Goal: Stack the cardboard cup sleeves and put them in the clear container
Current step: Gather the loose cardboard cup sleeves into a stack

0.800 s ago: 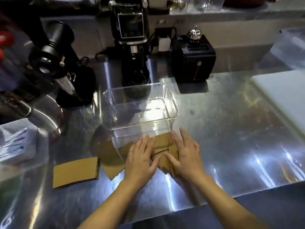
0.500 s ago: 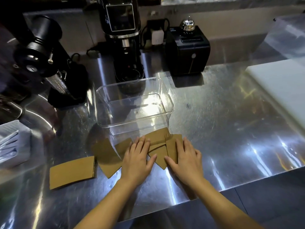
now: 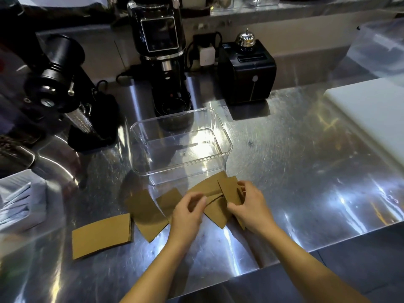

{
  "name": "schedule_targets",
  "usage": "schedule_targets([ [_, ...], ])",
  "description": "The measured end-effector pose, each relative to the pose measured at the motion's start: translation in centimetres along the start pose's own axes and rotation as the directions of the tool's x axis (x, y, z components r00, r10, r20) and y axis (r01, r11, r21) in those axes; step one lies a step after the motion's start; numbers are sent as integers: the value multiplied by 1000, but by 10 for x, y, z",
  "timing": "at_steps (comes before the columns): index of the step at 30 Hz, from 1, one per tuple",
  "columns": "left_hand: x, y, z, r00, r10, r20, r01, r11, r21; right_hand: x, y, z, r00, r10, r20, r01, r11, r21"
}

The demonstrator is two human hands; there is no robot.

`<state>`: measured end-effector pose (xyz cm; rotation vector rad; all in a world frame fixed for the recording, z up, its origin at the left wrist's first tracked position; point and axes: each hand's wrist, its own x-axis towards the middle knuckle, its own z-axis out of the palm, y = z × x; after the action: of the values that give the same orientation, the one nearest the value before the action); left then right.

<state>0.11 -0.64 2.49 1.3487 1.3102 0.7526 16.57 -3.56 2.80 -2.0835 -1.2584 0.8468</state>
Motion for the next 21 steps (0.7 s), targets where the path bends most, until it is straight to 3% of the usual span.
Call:
schedule_targets([
  [2, 3, 8, -2, 986, -167, 17, 164, 938, -307, -3, -12, 2, 998, -24, 55, 10, 972, 234],
  [4, 6, 15, -4, 980, -182, 79, 198, 865, -460, -5, -25, 7, 993, -88, 82, 61, 957, 283],
  [7, 5, 26, -3, 959, -141, 246, 274, 680, -680, -9, -40, 19, 980, -152, 131, 105, 945, 309],
  [12, 2, 23, -3, 906, -233, 352, 422, 469, -776, -15, -48, 31, 967, -204, 151, 157, 949, 274],
  [16, 2, 18, -5, 886, -277, 372, 458, 404, -791, -16, -50, 35, 927, -285, 245, 234, 948, 216],
  [21, 4, 16, -22, 875, -211, 435, 482, 320, -815, 8, -53, 19, 931, -290, 224, 186, 900, 394],
])
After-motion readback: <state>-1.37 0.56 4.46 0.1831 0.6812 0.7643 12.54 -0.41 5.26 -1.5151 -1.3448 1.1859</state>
